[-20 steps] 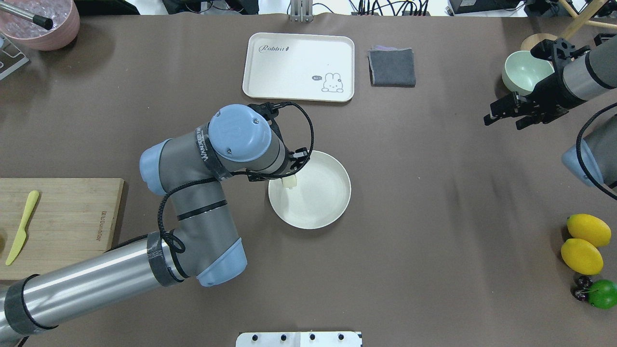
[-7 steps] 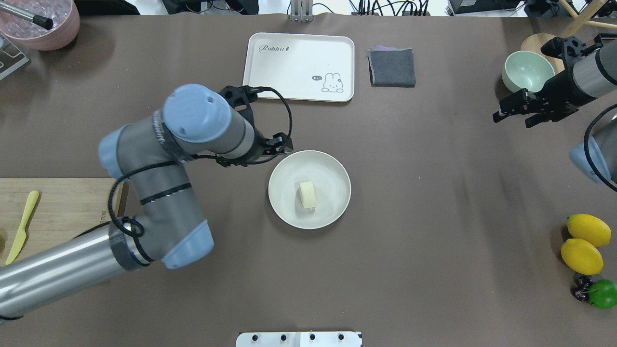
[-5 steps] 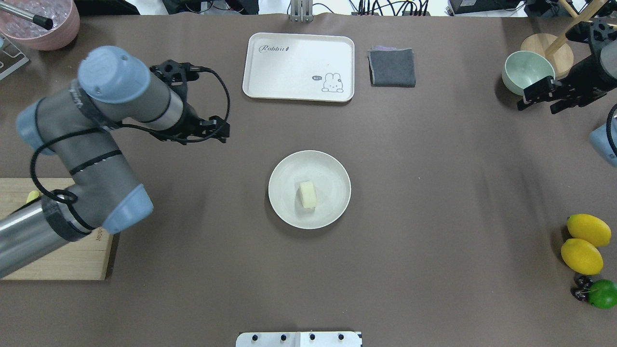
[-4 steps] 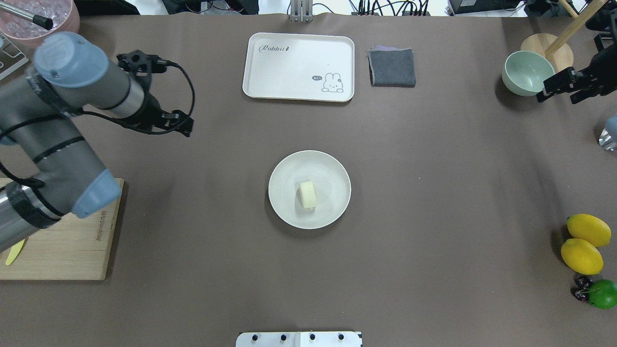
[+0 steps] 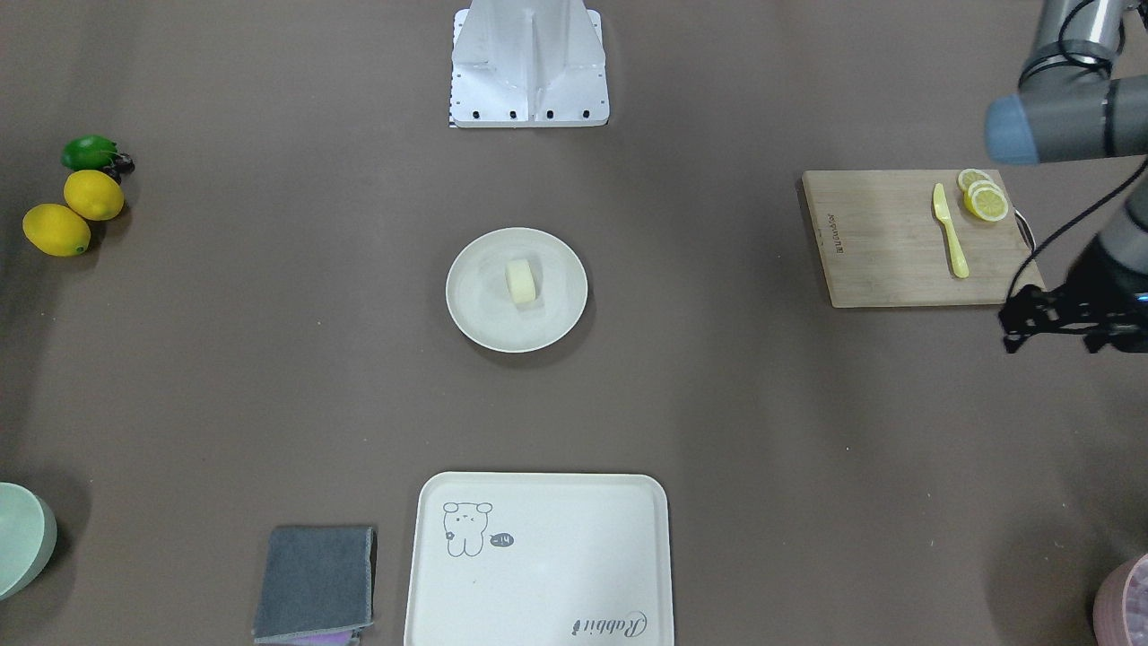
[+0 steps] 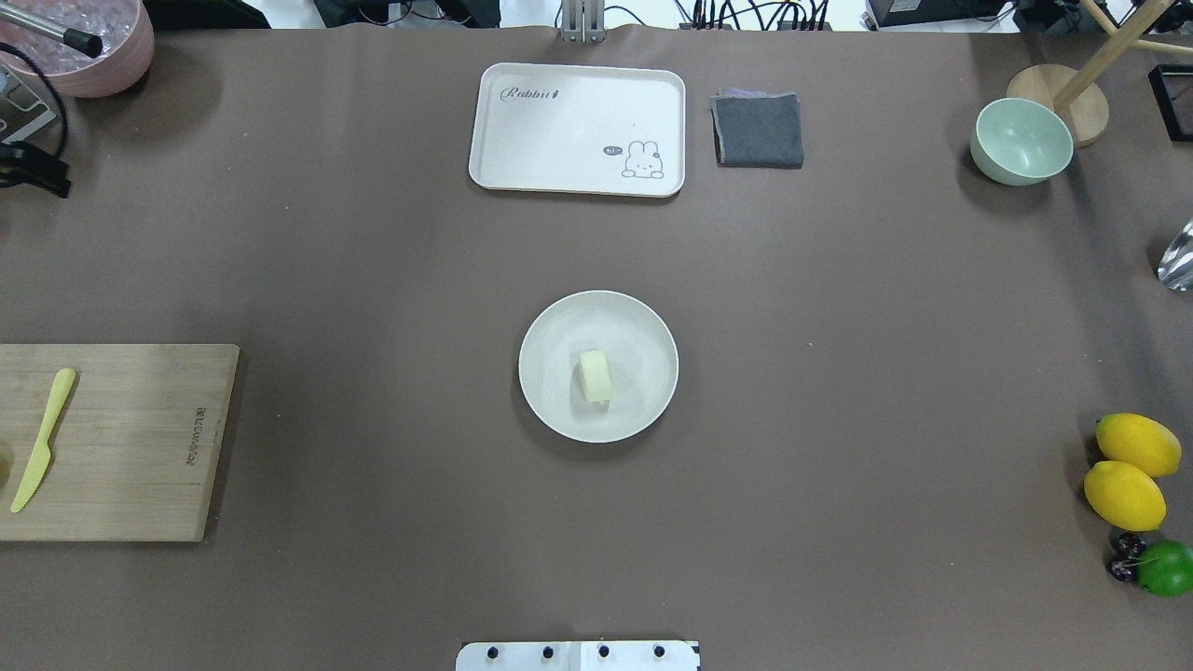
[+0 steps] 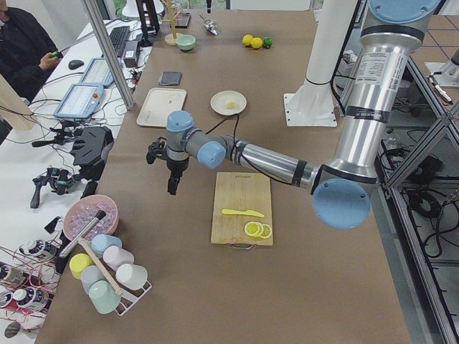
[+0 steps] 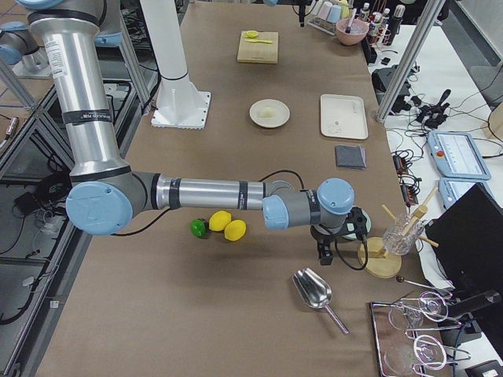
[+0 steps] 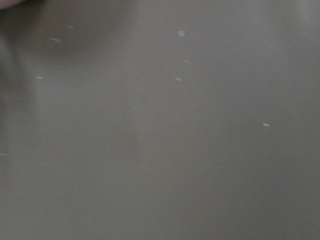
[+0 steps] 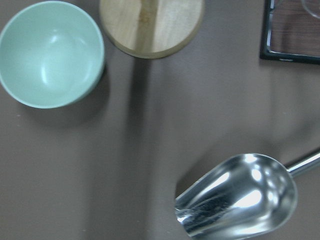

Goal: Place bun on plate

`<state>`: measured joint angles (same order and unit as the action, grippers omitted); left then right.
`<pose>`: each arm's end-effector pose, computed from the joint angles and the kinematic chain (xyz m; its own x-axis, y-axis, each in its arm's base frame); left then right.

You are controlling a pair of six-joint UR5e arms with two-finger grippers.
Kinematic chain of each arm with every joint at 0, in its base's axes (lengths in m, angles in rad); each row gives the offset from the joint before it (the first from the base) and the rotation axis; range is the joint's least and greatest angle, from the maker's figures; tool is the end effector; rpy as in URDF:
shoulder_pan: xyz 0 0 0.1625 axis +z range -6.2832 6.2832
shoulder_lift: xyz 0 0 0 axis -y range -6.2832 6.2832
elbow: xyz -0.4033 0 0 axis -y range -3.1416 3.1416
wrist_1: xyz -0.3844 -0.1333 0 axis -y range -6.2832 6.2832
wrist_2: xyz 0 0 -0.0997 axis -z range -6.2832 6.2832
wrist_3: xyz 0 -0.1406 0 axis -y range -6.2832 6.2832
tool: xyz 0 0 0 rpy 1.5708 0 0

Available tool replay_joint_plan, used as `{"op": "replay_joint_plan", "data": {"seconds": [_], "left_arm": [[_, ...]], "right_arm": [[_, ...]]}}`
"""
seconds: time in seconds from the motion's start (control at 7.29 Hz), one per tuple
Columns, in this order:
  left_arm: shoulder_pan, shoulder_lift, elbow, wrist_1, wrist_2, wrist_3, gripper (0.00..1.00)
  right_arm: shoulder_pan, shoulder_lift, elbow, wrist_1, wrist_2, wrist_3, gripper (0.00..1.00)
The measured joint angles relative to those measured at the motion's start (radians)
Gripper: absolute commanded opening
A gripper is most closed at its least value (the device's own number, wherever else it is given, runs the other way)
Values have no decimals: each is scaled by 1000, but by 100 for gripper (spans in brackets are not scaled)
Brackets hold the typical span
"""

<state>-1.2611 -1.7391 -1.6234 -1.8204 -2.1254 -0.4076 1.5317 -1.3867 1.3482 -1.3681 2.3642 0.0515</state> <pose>0.1221 -0.5759 0.5372 0.7842 0.1101 -0.6106 0.0427 0.9722 0.2301 0.0107 -0.5733 0.6548 0.6974 -0.0929 0.7106 0.0027 0.9919 0.1270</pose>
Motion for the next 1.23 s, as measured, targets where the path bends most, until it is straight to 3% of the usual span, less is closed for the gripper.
{"op": "replay_joint_plan", "data": {"seconds": [0.27,0.41,0.69,1.23], "left_arm": [[-147,29,62,-1,-261,139,98],[-178,43,74,-1,-317,157,98],[-190,72,106,16,-320,176,98],[-185,55,117,184,-301,181,98]], "right_arm": [[23,-21,-22,-2,-37,-29,100],[26,-46,-5,0,-42,-34,100],[27,-101,55,3,-46,-38,100],[-13,-105,75,11,-87,-44,100]]}}
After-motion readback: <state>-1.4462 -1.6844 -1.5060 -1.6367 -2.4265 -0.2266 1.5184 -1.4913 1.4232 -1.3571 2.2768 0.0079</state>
